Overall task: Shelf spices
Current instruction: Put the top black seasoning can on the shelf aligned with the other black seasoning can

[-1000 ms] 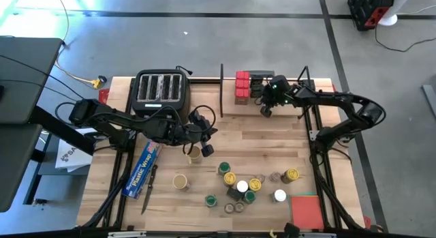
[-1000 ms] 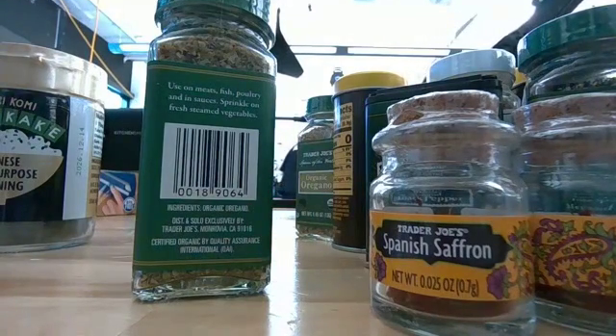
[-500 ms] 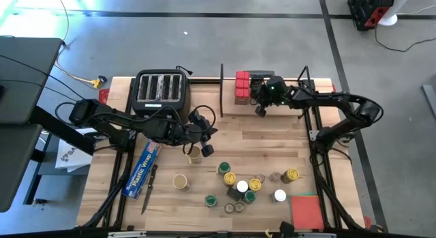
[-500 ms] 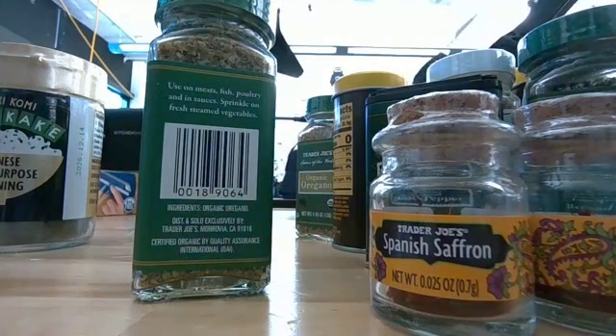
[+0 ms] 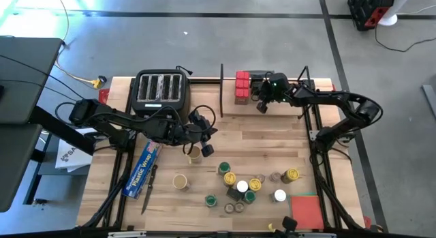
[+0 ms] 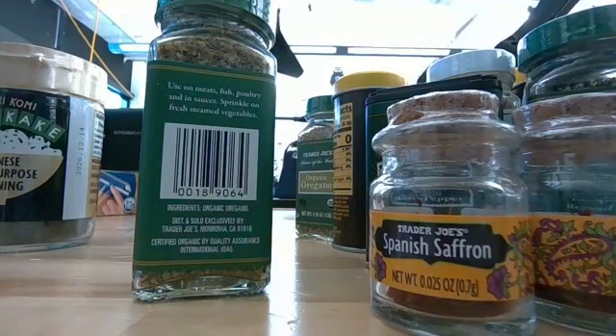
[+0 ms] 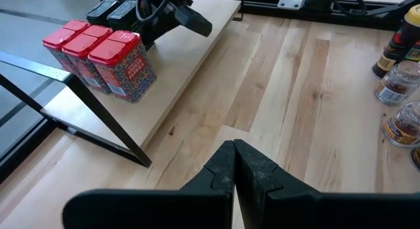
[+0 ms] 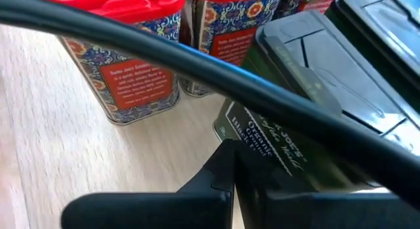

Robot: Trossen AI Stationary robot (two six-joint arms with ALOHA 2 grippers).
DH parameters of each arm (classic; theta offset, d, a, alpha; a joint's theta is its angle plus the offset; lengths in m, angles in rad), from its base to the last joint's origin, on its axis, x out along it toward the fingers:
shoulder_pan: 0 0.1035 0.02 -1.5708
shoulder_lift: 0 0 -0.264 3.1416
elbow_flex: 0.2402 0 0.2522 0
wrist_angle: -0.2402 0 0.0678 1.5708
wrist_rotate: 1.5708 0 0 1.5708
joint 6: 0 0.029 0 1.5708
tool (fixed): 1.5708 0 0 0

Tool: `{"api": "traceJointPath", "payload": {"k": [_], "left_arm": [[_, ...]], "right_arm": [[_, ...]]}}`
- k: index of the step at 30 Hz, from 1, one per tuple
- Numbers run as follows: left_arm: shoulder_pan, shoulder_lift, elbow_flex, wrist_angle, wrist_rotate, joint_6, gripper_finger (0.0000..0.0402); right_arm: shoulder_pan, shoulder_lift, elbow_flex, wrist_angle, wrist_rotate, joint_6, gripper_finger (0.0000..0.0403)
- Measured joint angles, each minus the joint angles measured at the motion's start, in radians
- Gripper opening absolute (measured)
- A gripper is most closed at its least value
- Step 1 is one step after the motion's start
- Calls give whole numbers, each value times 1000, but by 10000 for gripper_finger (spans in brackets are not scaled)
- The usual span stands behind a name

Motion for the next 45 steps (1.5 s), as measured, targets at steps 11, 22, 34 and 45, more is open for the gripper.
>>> {"api": "traceJointPath", "payload": {"k": [11,22,34,45], "left_arm": [[0,0,0,0,0,0,0],[0,0,0,0,0,0,0],[0,0,0,0,0,0,0],[0,0,0,0,0,0,0]], "right_arm": [[3,-24,0,-24,-66,-67,2],[-45,-84,0,-164,-9,-66,2],[-73,-84,0,-83,-58,-42,2],[-60,-84,0,-76,-69,-1,2]]}}
